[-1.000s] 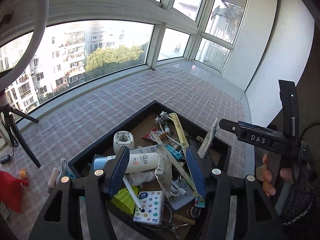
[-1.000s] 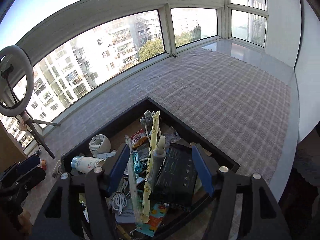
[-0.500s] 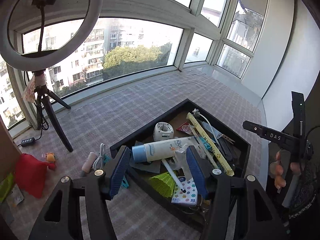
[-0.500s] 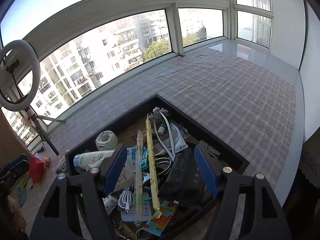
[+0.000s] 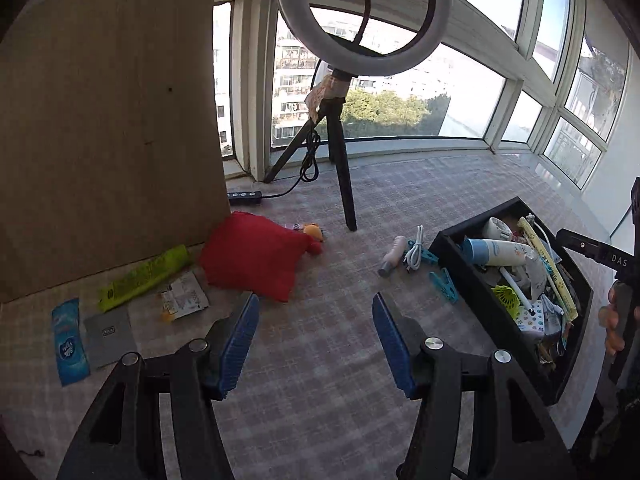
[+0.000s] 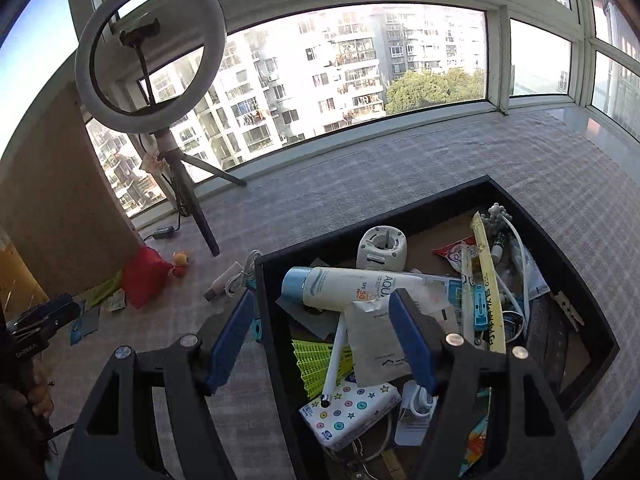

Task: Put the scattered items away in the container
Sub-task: 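Grasp the blue Vinda tissue pack with the left gripper while the right grasps the red cushion, then carry the tissue pack and red cushion to the tray and release them, then grasp the orange snack sachet with the left gripper while the right grasps the toy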

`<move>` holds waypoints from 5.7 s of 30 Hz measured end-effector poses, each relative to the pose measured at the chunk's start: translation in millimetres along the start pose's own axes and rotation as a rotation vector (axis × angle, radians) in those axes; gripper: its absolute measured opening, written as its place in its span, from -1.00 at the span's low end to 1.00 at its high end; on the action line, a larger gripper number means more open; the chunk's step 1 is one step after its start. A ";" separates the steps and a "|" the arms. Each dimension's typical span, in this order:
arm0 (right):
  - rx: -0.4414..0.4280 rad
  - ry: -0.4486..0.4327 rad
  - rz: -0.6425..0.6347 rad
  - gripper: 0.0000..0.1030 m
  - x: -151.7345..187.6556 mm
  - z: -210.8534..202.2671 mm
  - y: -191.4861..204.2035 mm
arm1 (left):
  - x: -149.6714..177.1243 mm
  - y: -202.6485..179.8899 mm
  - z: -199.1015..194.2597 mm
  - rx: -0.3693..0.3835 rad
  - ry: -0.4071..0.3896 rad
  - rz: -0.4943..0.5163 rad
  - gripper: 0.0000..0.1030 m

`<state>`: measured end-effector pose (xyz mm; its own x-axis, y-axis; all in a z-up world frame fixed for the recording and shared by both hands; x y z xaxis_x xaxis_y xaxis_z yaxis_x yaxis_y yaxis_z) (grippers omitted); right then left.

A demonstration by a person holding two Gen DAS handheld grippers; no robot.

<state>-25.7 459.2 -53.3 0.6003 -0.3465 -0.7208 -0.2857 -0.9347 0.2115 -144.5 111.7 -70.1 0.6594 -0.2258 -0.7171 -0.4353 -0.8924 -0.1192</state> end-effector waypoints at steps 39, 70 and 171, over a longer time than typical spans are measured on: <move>-0.345 0.322 -0.914 0.56 22.5 247.2 337.4 | 56.7 278.7 89.4 -0.346 0.358 -0.305 0.54; -0.440 0.371 -0.756 -0.24 8.2 227.6 311.0 | 76.6 254.4 77.8 -0.284 0.283 -0.337 -0.59; -0.263 -0.005 -0.076 0.31 10.0 -16.9 45.6 | 49.3 15.8 -61.2 -0.150 0.088 -0.180 0.06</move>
<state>-20.0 411.8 -39.7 0.6090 -0.2749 -0.7440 -0.0358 -0.9466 0.3205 -81.3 62.6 -65.3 0.7719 -0.0855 -0.6299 -0.2145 -0.9678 -0.1315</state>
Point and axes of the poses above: each gripper's, at about its wrist camera, not at the fingertips, and z roughly the way its jaws point, y to its left, x to its underside, the point moved 2 cm from there along z, roughly the way its jaws point, and after that the axes turned 4 degrees about -y, right-handed, at the moved point
